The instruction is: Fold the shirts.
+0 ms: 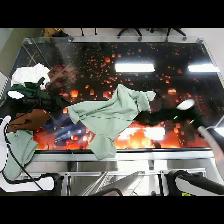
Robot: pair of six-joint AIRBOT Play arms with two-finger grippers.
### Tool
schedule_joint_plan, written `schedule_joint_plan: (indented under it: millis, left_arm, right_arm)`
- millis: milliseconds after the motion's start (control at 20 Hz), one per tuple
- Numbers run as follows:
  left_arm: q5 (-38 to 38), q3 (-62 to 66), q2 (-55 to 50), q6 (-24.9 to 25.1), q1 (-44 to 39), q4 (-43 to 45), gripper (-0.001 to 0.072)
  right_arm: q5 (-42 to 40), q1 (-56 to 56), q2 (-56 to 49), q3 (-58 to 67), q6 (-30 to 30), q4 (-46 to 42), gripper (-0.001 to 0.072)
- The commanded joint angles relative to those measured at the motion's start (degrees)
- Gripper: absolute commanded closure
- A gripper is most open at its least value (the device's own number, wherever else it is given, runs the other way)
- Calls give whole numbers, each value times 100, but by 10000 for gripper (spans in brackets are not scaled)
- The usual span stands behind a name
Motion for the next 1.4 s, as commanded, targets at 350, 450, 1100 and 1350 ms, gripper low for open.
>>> schedule_joint_plan:
  millis: [350,450,1100,1350]
  left_arm:
    - [382,48,-197,24,26,149,76]
    - [374,48,-197,26,26,162,76]
    - [739,-817,-197,66,-1799,708,77]
    - [127,-901,-197,-111,-2883,1276,77]
  right_arm:
    - [-2973,2968,-1261,-186,109,660,213]
    - [-2859,3008,-1316,151,-55,654,481]
    - [114,1233,885,575,2973,-3941,688]
    - [155,741,940,575,2568,-3939,688]
